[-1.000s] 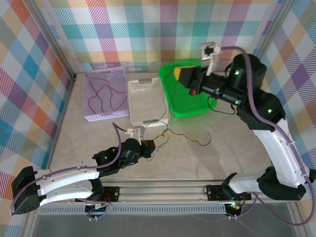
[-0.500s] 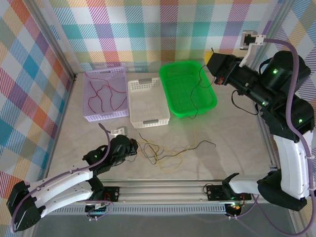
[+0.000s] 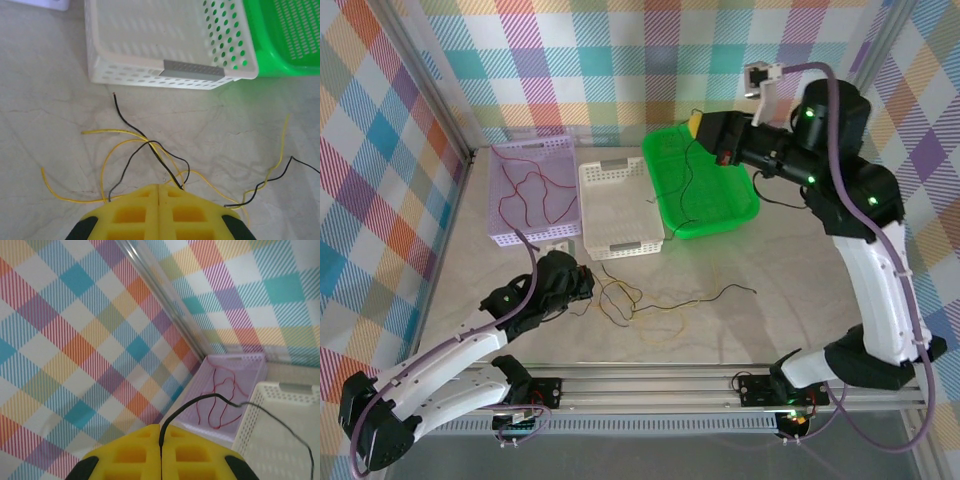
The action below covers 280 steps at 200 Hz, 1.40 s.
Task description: Untangle the cables
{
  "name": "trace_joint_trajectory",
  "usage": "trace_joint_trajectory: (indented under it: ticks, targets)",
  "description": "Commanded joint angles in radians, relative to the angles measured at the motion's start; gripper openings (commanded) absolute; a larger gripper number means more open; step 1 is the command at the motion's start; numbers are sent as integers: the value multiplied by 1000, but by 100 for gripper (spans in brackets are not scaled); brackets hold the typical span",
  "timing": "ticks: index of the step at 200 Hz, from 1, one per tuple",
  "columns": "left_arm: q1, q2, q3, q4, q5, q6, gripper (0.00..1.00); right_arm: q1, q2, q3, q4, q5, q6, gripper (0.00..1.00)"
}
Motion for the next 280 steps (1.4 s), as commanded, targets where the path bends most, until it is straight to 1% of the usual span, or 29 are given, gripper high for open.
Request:
trace_joint_trajectory:
  ticks: [1, 41, 67, 111, 156, 210, 242, 280]
  targets:
    - [26, 9, 80, -81, 19, 79, 0, -5, 29, 21, 6, -96, 24, 0]
    - [57, 19, 156, -140, 58, 144, 0, -5, 113, 30, 29, -162, 28, 0]
    - [60, 19, 185, -159, 74, 171, 0, -5, 191, 73, 27, -201, 28, 0]
    - [62, 29, 253, -229, 77, 234, 0, -5, 313, 143, 35, -226, 17, 0]
    - [63, -17, 239, -242, 86, 292, 0, -5, 478, 226, 36, -254, 11, 0]
    - [63, -39, 275, -288, 91, 322, 0, -5, 692, 295, 52, -248, -14, 0]
    - [63, -56, 262, -301, 82, 334, 0, -5, 816, 346, 59, -265, -3, 0]
    - [63, -67, 248, -299, 76, 346, 0, -5, 907, 344, 53, -217, -30, 0]
